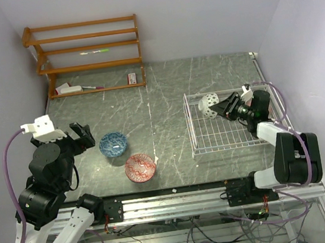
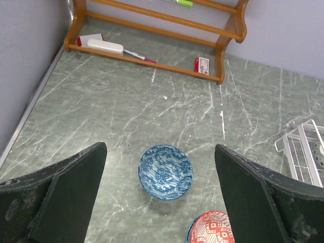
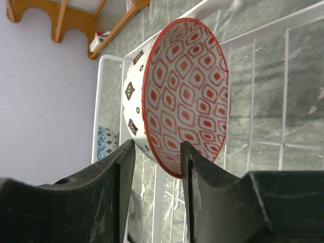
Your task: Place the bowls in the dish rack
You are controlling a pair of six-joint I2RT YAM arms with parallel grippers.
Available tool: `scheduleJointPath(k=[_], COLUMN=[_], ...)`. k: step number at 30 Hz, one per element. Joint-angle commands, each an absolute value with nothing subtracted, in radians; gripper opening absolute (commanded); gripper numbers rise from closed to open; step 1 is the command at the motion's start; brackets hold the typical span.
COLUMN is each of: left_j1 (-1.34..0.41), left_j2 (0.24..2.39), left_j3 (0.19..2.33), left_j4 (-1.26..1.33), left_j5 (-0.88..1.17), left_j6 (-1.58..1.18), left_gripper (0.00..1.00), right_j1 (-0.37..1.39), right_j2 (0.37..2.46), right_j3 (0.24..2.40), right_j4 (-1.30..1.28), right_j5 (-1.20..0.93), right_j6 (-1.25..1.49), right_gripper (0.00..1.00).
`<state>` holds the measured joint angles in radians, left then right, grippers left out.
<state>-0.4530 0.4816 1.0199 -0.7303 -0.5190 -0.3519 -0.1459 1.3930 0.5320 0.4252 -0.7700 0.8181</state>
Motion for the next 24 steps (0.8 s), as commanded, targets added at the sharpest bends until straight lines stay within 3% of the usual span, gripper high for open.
scheduleJointPath(k=[1,14,20,24], left_j1=[-0.445,-0.445,-0.445,-0.445], left_j2=[0.475,0.476,0.473,0.471], left_j3=[1.012,0.99,0.98,0.976], left_j4=[-0.706,-0.695,-0.689,-0.686], left_j5=[-0.503,-0.489,-0.489,-0.484], left_j6=[-0.359,-0.364,-0.364,-0.366], left_gripper=[0.99,0.99,0.99,0.99], right_j1=[-0.161,-0.163,-0.163,-0.163], right_j2=[1.351,1.243,1.17,1.13], right_j3=[0.502,0.436,0.465,0.493], right_j4=[0.348,0.305,0.178,0.081], right_j5=[-0.699,-0.662,-0.597,-0.559], right_j6=[0.788,0.798,0.757,0.725], right_gripper=[0.4,0.35,0.37,0.44])
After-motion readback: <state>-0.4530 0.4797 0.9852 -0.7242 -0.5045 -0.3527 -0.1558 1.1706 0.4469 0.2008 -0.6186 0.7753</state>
